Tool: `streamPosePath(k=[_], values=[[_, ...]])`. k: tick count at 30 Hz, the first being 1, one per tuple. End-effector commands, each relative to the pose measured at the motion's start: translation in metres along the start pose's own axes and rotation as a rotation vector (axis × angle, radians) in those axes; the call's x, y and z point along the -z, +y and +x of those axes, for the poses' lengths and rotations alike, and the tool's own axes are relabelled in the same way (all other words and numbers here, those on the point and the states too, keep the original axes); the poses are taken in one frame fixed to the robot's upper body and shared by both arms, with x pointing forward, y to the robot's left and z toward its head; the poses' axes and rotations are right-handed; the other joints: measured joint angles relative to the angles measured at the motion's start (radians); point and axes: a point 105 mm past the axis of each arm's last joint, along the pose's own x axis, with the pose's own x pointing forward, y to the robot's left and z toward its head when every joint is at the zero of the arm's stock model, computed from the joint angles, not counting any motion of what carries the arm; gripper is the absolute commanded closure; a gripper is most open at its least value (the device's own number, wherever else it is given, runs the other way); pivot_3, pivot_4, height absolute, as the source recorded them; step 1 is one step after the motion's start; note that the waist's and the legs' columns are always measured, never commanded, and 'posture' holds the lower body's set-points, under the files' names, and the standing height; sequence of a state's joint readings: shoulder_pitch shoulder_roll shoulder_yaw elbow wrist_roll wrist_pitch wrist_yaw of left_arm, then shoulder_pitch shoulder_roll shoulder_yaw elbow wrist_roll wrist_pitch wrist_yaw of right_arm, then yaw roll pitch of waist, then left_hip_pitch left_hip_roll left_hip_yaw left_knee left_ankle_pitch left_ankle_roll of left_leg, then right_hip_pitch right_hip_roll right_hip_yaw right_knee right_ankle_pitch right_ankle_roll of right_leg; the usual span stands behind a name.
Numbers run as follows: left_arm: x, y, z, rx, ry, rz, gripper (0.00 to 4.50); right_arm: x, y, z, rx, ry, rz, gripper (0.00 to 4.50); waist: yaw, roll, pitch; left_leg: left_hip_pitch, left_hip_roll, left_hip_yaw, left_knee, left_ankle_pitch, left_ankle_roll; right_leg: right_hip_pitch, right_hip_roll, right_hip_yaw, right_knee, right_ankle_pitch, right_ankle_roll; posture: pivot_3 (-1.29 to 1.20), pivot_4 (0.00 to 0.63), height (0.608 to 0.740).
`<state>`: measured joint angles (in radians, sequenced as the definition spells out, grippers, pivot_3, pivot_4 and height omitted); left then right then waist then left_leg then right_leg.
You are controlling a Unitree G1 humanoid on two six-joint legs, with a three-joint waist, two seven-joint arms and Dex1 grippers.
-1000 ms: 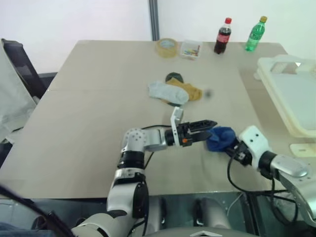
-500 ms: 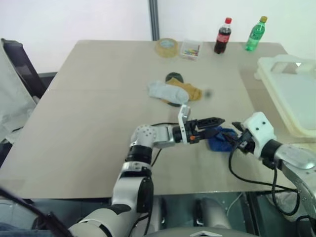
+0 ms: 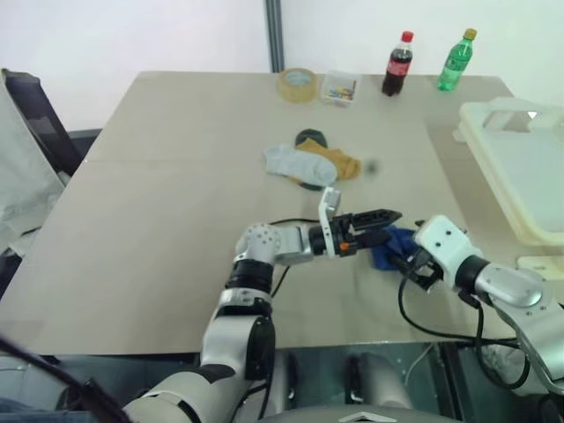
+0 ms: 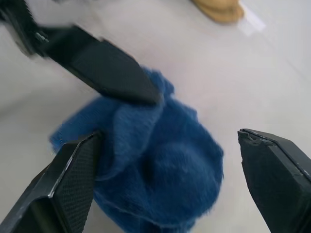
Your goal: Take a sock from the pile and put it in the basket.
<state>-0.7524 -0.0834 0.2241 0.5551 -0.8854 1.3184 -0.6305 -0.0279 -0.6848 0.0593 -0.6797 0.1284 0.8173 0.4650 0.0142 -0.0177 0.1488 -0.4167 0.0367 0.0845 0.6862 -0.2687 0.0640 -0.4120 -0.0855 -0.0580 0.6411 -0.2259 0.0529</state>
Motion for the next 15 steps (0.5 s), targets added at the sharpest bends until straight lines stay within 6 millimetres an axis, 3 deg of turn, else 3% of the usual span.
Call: streamPosePath(k=[1,6,11,15], values=[[0.001,-0.008,0.005,0.032,0.015,0.03,0.0,-0.004,-0.021,-0.002,0.111,-0.02,0.161,0.03,0.0,0.0,0.0,0.0,0.0,0.0,0.0,0.0,0.0,0.0,0.0,0.0,0.0,0.0,0.0,0.0,0.15,0.735],[0.0,-0.012,0.003,0.045,0.023,0.071,0.0,-0.001,-0.033,-0.003,0.171,-0.012,0.396,0.03,0.001,0.0,0.0,0.0,0.0,0.0,0.0,0.0,0.0,0.0,0.0,0.0,0.0,0.0,0.0,0.0,0.15,0.735],[-0.001,-0.037,-0.007,0.172,0.028,0.165,0.0,0.017,-0.022,0.001,0.135,0.039,0.678,0.03,-0.001,0.001,0.001,0.0,0.0,0.0,-0.001,0.001,-0.002,-0.001,0.0,0.0,0.0,0.0,0.0,0.0,0.15,0.735],[-0.005,-0.036,-0.012,0.159,0.014,0.192,0.0,0.03,-0.012,0.006,0.103,0.072,0.851,0.03,-0.002,0.002,0.0,0.0,0.0,0.0,-0.001,0.002,-0.003,-0.001,0.0,0.0,0.001,0.0,0.0,0.0,0.15,0.735]])
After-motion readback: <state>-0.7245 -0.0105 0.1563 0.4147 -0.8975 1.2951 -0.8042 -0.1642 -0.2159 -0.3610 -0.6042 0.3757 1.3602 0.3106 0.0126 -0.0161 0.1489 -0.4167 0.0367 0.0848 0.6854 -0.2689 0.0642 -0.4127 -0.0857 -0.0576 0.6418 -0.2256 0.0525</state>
